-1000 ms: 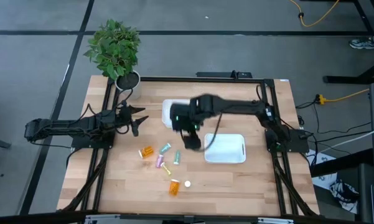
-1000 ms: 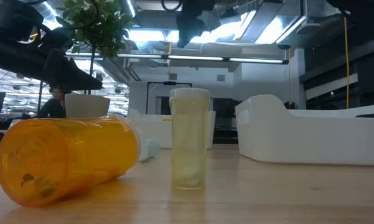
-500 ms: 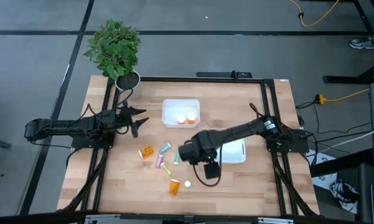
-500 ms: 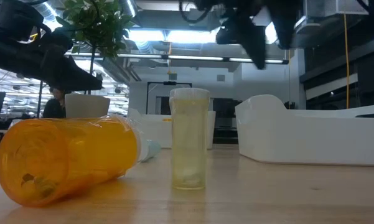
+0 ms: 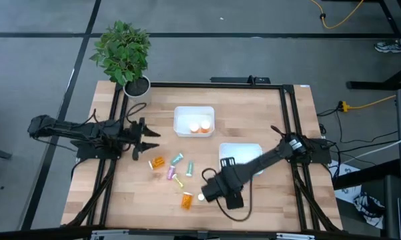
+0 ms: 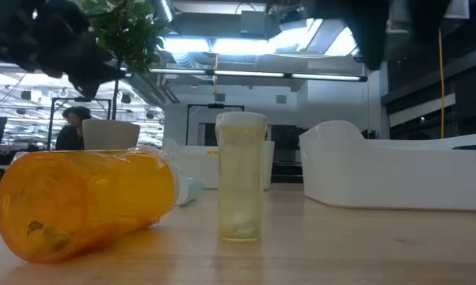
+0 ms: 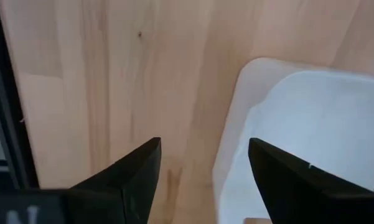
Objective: Pick and place medicine bottles into bin by pill shape (circle, oval)
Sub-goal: Put the large orange pill bottle into the top white bin
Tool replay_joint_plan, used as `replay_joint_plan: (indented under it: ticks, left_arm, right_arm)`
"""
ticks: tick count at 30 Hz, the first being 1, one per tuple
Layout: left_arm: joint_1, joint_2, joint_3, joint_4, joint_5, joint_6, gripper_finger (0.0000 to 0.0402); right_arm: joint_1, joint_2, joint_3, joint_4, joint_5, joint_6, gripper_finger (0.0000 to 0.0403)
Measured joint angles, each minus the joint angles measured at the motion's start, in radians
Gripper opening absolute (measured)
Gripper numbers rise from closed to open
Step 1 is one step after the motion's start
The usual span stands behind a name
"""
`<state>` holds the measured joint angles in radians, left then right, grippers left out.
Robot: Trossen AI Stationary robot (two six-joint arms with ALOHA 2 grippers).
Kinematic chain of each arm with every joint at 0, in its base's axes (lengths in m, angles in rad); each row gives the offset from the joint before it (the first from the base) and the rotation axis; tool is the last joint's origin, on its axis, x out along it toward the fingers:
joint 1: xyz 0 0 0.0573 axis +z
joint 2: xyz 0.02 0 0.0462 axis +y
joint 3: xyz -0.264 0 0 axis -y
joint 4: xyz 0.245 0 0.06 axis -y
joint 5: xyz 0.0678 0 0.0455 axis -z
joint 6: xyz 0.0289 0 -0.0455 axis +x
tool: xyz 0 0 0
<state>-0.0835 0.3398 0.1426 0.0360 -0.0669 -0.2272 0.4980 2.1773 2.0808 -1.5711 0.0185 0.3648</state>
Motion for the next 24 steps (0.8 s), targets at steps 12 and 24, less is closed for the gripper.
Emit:
replay_joint_plan:
  ticks: [12,24]
  left_arm:
    - [-0.284,0.301,0.173,-0.07,-0.309,-0.045,0.0201]
    - [-0.384,0.602,0.339,-0.42,-0.318,-0.497,0.0201]
  right_arm:
    - [0.177,0.0,-0.001,0.032,0.247,0.268,0.0243]
    - [0.187,-0.002,-0.075,0.061,0.264,0.36,0.0243]
